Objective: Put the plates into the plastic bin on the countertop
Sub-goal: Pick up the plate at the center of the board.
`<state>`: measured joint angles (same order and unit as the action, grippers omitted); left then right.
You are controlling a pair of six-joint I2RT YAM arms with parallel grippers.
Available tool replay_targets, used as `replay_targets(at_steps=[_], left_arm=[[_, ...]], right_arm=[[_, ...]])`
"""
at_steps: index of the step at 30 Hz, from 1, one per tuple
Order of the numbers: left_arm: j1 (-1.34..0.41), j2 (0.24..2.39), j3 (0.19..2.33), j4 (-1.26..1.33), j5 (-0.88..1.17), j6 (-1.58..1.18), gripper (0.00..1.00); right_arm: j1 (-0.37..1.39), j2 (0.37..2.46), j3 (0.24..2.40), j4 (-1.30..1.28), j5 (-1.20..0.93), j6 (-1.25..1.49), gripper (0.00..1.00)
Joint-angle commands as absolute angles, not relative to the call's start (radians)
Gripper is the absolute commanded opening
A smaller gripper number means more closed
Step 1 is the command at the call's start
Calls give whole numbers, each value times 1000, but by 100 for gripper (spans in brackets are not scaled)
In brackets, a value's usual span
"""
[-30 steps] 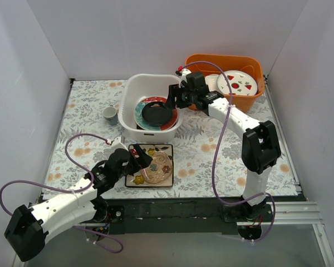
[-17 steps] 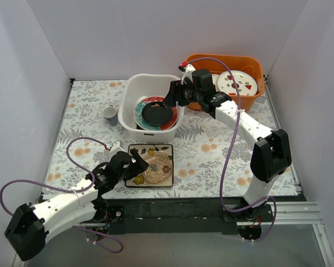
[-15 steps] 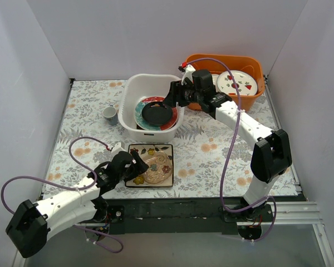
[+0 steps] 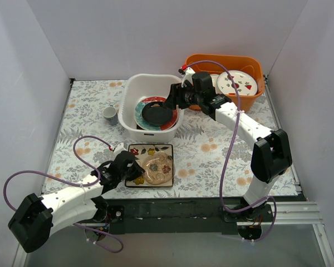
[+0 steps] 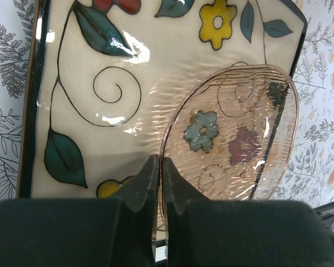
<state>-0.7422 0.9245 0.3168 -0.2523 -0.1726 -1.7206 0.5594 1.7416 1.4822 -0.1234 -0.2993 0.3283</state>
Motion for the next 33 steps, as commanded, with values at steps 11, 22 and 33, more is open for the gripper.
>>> replay_targets(at_steps=[11,22,33], left_arm=[[-747,795,340,-238,-192,-1657,0],[-747,750,371,-244,-195,-1621,0],[-747,698,413,-316,-225,-1629,0]], right_arm=[[563,1654,1433,-69,-314,342,69],[563,1623,1381,-63,-328,353,69],[563,1629,1351,-9,-380,385,70]])
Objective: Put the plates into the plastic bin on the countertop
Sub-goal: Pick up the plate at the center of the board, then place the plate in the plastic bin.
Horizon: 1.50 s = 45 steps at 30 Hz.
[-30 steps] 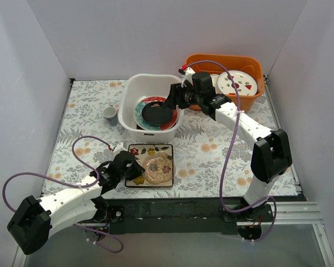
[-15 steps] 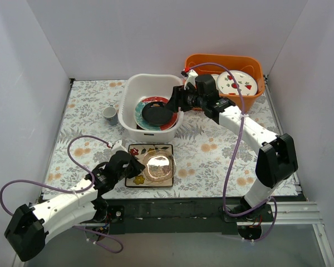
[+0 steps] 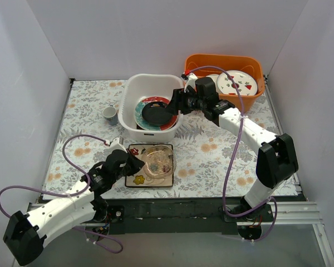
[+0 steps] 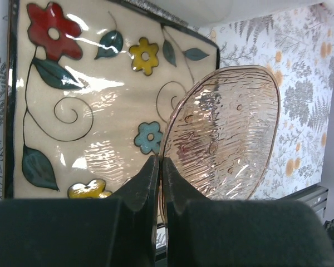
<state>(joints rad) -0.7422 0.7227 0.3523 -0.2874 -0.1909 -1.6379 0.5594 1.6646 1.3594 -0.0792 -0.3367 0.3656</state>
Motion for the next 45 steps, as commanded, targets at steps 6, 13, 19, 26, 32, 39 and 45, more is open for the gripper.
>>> replay_targets(at_steps=[6,13,19,26,32,39,45], left_arm=[[-746,664,454,-345,-238,-1628,0],[-747,652,477,-350,-261,-1628,0],[-747,667,491,-330,-272,-1629,0],[-747,695,495,-276,-264,-1620,0],[-747,721,503,-219,-252,-1592,0],[-747,752,495,-146,-235,-1580,0],[-747,761,502,-120,-229,-1572,0]], right_arm=[[563,1621,1310,23,-426,394,70],[563,1580,1220,75,-469,416,70],[563,1551,1171,92,-505,423,70],[563,1483,1095,114,-522,445,70],[563,1431,1046,97,-525,445,70],[563,1390,963,112,-529,471,70],[566,1378,936,114,-541,482,68]])
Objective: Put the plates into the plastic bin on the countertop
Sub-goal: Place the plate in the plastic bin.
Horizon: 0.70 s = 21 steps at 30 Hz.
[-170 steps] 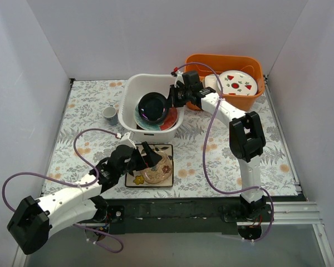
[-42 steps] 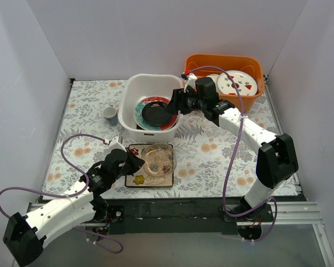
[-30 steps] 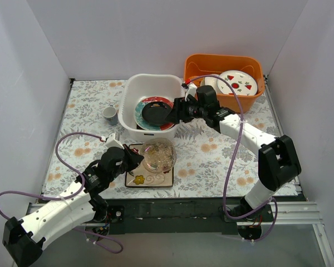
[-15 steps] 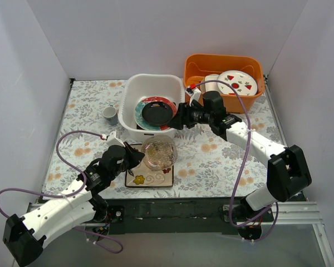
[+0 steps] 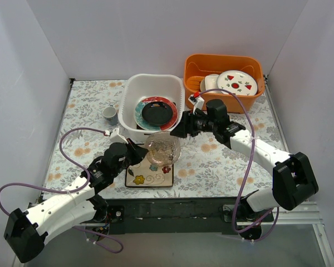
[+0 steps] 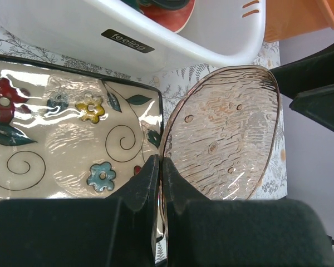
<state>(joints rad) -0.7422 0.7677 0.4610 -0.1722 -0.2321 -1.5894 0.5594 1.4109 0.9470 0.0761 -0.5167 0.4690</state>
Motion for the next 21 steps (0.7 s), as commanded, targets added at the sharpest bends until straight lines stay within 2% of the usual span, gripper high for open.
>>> replay_targets(at_steps=[1,8,16,17,21], left_arm=[[-747,756,500,-115,-229,-1571,0],[-747,732,508,-132,-238,-1572,0],[-747,690,500,-152,-242,-1600,0],[-747,687,500,-152,-242,-1601,0],[-747,692,509,-164,-239,-1598,0]], right_arm=[[568,1378,933,114,-548,482,68],[575,1402,927,144,-586,491,61],[586,1465,927,193,-666,505,46],[589,1470,923,196,-669,505,43],[589,1480,914,218,-692,511,15]])
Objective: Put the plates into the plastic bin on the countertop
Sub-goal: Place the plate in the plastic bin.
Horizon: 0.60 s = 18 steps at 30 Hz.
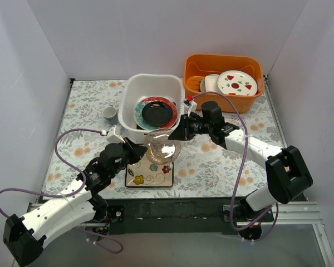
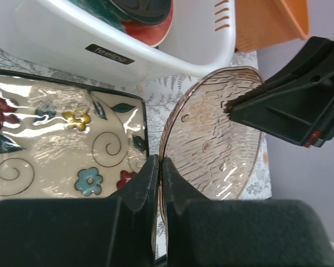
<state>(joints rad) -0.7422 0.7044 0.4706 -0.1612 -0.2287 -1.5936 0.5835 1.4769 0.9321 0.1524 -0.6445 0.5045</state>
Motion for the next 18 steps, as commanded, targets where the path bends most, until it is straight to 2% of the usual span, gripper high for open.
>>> replay_targets(at_steps=[1,3,11,18], left_arm=[[-747,701,517,-169,-238,-1597,0],[-747,716,528,-173,-236,-1592,0],[-747,793,528,-134,-201,-1592,0],[-747,773,537,-133,-190,-1565,2]], right_arm=[[589,1477,905,231,-692,512,10],[591,1477,900,230,-693,509,2],[589,1468,850,282,-698,531,1],[589,1477,844,310,-709,549,1]])
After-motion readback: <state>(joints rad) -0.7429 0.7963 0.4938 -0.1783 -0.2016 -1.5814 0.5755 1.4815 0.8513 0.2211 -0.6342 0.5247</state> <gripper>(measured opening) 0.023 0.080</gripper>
